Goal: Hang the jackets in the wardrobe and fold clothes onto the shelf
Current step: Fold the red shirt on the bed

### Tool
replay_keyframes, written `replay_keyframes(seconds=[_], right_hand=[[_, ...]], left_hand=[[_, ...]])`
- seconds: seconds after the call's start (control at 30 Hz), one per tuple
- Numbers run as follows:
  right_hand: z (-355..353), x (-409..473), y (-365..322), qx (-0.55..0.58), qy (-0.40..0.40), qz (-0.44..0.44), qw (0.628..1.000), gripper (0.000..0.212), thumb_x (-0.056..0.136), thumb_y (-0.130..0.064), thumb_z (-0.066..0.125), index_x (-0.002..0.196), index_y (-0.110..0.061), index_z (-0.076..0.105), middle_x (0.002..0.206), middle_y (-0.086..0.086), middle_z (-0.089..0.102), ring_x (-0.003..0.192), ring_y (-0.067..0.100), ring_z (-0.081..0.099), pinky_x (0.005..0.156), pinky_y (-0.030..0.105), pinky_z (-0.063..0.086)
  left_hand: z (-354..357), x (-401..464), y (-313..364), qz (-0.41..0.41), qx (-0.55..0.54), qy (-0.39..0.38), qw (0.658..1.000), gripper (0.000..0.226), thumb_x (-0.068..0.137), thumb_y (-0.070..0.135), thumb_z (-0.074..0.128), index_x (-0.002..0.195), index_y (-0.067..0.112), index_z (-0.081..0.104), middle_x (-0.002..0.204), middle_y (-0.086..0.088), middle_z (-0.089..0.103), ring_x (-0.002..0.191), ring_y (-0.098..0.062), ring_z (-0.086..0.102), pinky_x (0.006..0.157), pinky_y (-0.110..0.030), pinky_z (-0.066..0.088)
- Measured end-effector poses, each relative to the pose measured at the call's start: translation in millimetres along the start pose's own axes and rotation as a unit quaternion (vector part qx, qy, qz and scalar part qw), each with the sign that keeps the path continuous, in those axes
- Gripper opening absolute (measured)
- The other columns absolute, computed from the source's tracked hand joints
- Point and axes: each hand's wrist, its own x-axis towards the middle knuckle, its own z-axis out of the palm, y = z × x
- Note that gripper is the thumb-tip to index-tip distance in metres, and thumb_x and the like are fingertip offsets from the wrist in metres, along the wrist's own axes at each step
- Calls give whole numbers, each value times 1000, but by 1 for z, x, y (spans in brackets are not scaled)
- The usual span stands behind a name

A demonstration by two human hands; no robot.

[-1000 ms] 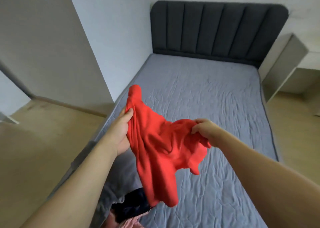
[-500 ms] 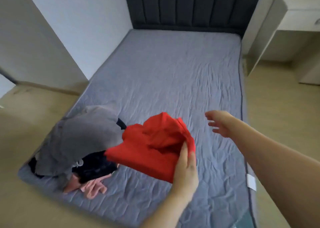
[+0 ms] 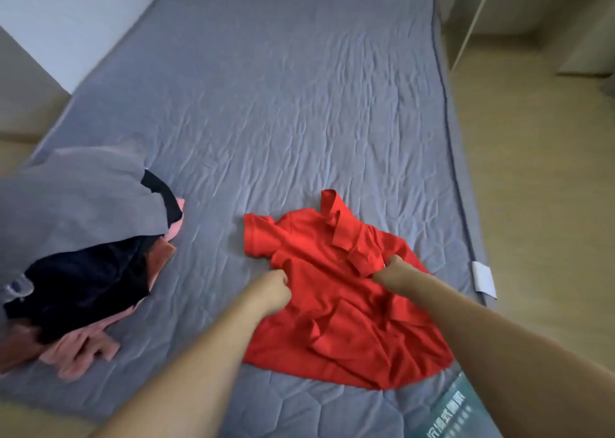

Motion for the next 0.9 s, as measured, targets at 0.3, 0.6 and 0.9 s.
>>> replay_keyframes(seconds=[0.3, 0.6, 0.9], right_hand=[[64, 177, 38, -119, 384, -156, 902, 61, 84, -57, 47, 137, -26, 47, 128, 18, 46, 124, 38, 40, 107, 49, 25], [-20, 181, 10, 223, 72, -161, 959, 42, 88, -49, 57, 105, -13, 70, 84, 8, 73, 67, 21, 68, 58, 22, 52], [-76, 199, -13, 154, 51, -199, 966, 13, 86, -9, 67, 99, -9, 65, 90, 13, 69, 64, 20, 64, 64, 30, 53]], left_hand=[[20, 210, 26, 83, 110, 306, 942, 59, 94, 49, 43, 144, 18, 43, 148, -12, 44, 138, -31, 37, 117, -45, 20], [-7, 216, 61, 168, 36, 230, 958, 12, 83, 28, 54, 76, 20, 47, 97, -6, 65, 78, -21, 54, 55, -27, 33], [-52, 231, 99, 135, -39, 323, 936, 23, 95, 17, 52, 112, 9, 64, 120, -17, 65, 111, -32, 61, 88, -33, 46]])
